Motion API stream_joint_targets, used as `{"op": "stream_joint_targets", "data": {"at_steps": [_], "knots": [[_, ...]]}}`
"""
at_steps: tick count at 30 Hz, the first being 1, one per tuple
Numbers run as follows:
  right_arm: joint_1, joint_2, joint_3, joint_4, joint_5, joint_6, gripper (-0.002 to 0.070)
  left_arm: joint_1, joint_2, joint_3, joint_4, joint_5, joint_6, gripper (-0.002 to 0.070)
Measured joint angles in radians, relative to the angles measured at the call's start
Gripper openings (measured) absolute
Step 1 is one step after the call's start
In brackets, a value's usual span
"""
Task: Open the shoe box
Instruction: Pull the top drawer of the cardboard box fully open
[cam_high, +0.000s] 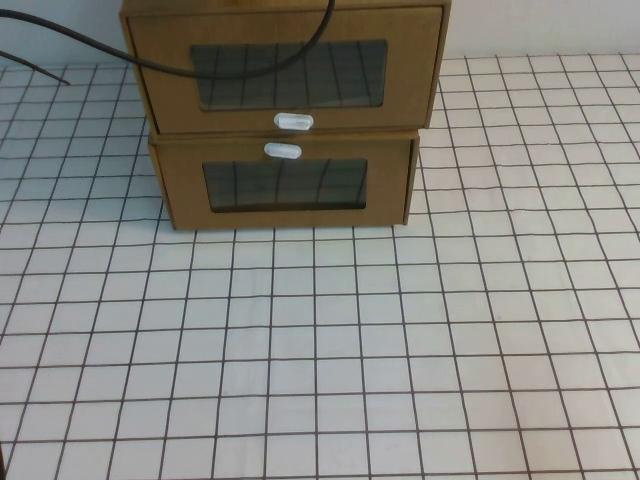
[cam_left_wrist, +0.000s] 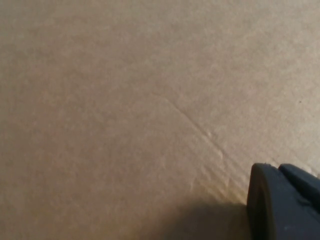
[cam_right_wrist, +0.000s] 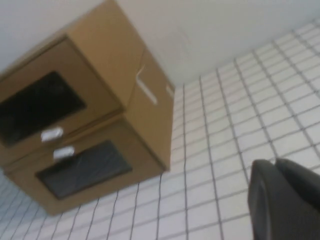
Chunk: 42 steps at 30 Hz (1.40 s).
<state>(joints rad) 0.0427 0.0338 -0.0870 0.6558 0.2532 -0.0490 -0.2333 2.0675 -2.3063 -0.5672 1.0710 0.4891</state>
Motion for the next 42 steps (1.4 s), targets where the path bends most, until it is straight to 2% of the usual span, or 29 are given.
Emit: {"op": "stream_joint_targets", "data": {"at_steps": [4, 9, 14, 19, 22, 25, 30, 34, 39, 42], "knots": [[0.000, 0.170, -0.159, -0.030, 0.221, -0.007, -0.0013, 0.000, 0.000, 0.000, 0.000, 0.000, -0.003, -0.0002], [0.000, 0.454, -0.372, -0.096, 0.447, -0.137, -0.0015, 0.000, 0.000, 0.000, 0.006, 0.000, -0.010, -0.0002], [0.000, 0.734, -0.541, -0.108, 0.529, -0.274, -0.0015, 0.000, 0.000, 0.000, 0.006, 0.001, -0.010, -0.0002], [0.045, 0.967, -0.714, -0.115, 0.545, -0.321, -0.0015, 0.000, 0.000, 0.000, 0.006, 0.001, -0.010, -0.0002], [0.147, 1.076, -0.810, -0.135, 0.529, -0.319, -0.0015, 0.000, 0.000, 0.000, 0.008, 0.001, -0.010, -0.0002], [0.299, 1.180, -0.917, -0.203, 0.513, -0.267, -0.0015, 0.000, 0.000, 0.000, 0.008, 0.001, -0.010, -0.0002], [0.569, 1.363, -1.089, -0.466, 0.511, -0.089, -0.0015, 0.000, 0.000, 0.000, 0.008, 0.001, -0.011, -0.0002], [0.736, 1.488, -1.197, -0.710, 0.511, 0.019, -0.0015, 0.000, 0.000, 0.000, 0.008, 0.001, -0.011, -0.0002], [0.831, 1.589, -1.286, -0.939, 0.439, 0.049, -0.0006, 0.000, 0.000, 0.000, 0.008, 0.001, -0.011, -0.0002], [0.837, 1.627, -1.302, -1.053, 0.350, 0.049, 0.0050, 0.000, 0.000, 0.000, 0.008, 0.002, -0.011, -0.0002]]}}
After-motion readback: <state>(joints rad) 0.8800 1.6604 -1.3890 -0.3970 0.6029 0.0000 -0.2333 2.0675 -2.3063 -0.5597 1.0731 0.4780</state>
